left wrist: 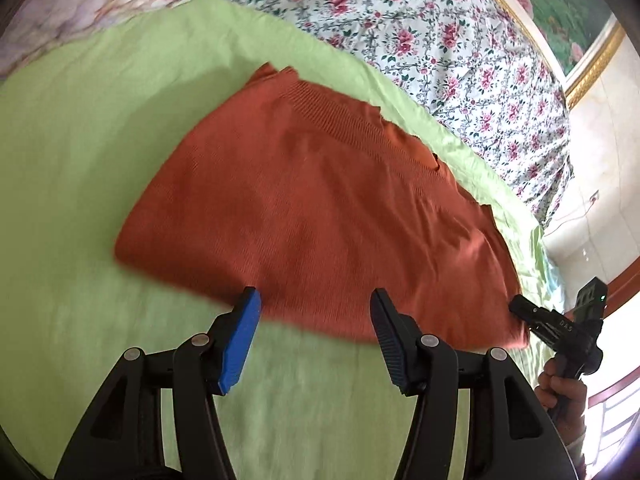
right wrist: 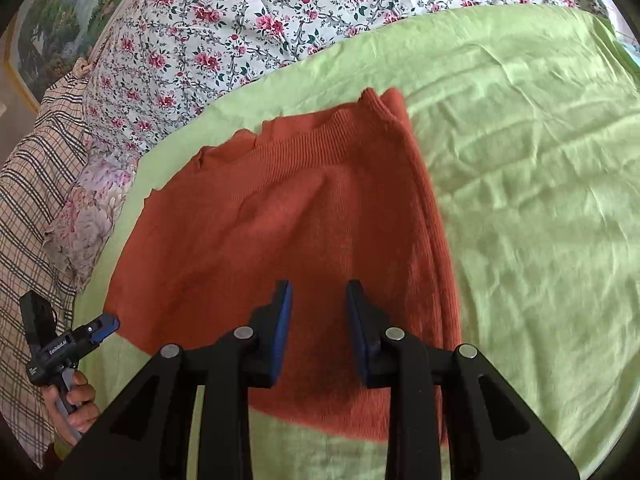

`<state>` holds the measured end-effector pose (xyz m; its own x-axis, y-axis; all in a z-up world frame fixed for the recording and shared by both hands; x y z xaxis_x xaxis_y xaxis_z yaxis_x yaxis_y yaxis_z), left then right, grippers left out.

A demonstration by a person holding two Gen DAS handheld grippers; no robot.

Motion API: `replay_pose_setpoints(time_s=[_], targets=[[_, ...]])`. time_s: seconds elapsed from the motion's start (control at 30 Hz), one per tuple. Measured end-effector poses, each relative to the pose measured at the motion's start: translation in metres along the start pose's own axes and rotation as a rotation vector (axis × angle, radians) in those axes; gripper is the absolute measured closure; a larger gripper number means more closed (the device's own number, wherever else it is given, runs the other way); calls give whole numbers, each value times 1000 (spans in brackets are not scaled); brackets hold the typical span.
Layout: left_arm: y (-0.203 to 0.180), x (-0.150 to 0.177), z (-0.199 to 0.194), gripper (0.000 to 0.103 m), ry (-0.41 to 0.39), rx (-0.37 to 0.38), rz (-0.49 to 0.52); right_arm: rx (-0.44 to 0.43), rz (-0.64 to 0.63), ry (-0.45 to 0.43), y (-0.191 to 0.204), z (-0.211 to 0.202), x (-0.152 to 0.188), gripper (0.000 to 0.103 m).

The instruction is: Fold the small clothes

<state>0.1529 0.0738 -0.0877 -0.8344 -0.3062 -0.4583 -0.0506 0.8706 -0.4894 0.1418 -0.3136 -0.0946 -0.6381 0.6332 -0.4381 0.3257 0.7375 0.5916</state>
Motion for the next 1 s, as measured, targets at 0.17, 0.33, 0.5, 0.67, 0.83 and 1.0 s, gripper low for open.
replay_pose_setpoints(time_s=[0.17,0.33,0.5,0.67,0.83,1.0], targets=[[20,13,-3,40,5,-21,-60,7,6,12,2,-10,16,71],[27,6,3,35,-19,-1,-113,-14,-5,21,11,-16,26,69],[31,-12,16,33,-60,-12,-156,-27,-14,26,19,-15,29,68],[38,-36,29,33,-125,-26,-211,-46,-13,35,22,-12,29,66],[33,-59,39,70,-167,-73,-196,-65,-3,42,21,-6,27,65],[3,-65,32,90,-209,-83,-103,-81,7,30,16,-6,22,65]])
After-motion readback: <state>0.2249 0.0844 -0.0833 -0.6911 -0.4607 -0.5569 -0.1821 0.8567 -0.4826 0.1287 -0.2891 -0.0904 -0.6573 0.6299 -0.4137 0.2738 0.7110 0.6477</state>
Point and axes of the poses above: each gripper's, at about its wrist camera, not at the fingertips, and z roughly the way its jaws point, y to its left, x to its underside, the point moved 5 cm from there along z, roughly the way its jaws point, and after that the axes turned 2 degrees about -z, right-handed, at the moved point
